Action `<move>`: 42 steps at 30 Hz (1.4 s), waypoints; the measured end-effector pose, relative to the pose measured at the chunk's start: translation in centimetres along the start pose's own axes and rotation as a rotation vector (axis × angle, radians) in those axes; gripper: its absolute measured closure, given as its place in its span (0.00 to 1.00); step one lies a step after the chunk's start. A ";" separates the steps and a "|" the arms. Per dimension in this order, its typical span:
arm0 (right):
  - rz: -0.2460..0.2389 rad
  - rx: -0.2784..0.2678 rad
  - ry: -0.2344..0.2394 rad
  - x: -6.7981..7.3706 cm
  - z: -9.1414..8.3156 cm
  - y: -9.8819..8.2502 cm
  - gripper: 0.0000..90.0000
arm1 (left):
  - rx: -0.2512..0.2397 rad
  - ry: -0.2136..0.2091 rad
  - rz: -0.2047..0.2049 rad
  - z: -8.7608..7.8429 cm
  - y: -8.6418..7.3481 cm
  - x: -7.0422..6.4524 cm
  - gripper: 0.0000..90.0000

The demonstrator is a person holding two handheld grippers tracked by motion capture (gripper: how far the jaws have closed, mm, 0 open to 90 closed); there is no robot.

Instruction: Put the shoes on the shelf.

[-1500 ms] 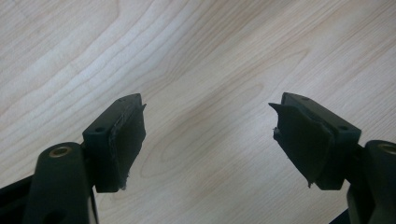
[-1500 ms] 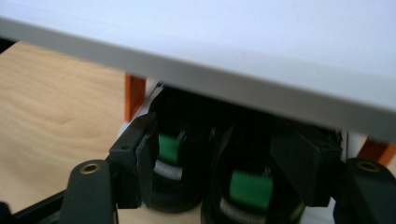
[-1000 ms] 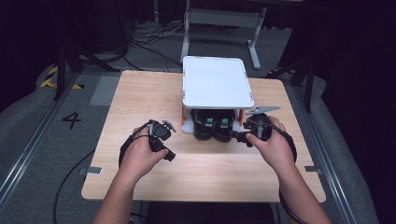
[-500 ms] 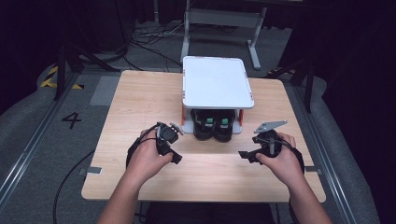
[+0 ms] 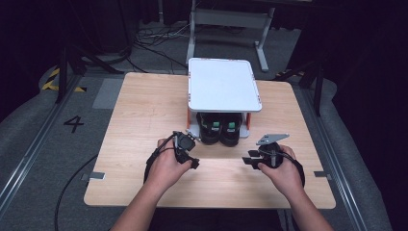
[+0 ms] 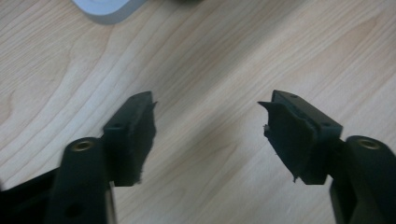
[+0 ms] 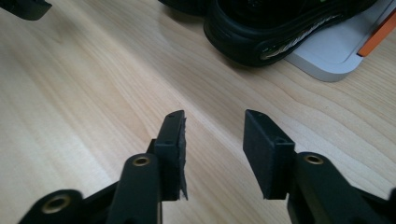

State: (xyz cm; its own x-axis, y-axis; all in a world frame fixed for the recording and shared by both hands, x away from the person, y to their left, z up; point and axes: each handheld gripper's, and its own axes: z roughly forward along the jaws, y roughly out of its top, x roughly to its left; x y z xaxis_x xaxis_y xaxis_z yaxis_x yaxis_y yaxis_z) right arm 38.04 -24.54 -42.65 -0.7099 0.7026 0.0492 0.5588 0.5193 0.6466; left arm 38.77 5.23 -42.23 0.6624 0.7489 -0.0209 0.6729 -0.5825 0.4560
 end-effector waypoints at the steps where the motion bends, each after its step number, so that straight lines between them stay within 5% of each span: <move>1: 0.003 0.004 0.000 -0.1 0.4 0.0 0.68 | -0.004 -0.001 0.000 0.2 0.1 0.0 0.40; 13: 0.037 -0.045 0.004 -0.7 3.3 0.5 0.72 | -0.138 -0.080 -0.039 3.3 1.9 -0.3 0.59; 19: 0.037 -0.076 0.003 -0.5 4.1 1.1 0.74 | -0.158 -0.078 -0.019 4.6 2.9 -0.8 0.63; 27: 0.099 -0.126 0.000 -2.0 4.9 1.7 0.81 | -0.140 -0.116 -0.061 4.7 3.6 0.1 0.72; 30: 0.126 -0.122 0.007 -2.8 5.0 1.9 0.88 | -0.161 -0.102 -0.043 4.9 3.8 0.1 0.72; 37: 0.115 -0.159 -0.078 -3.9 6.0 2.7 0.85 | -0.194 -0.082 -0.062 6.2 5.0 0.9 0.67; 42: 0.118 -0.178 -0.089 -4.5 6.9 3.5 0.82 | -0.213 -0.062 -0.073 6.8 5.9 1.7 0.64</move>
State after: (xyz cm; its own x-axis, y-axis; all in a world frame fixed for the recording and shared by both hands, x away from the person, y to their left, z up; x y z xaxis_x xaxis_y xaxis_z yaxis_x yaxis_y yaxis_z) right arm 46.16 -22.54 -45.86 -0.5989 0.7978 0.0698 0.5455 0.3426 0.7649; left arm 46.13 0.92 -45.66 0.6374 0.7623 -0.1123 0.6396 -0.4422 0.6288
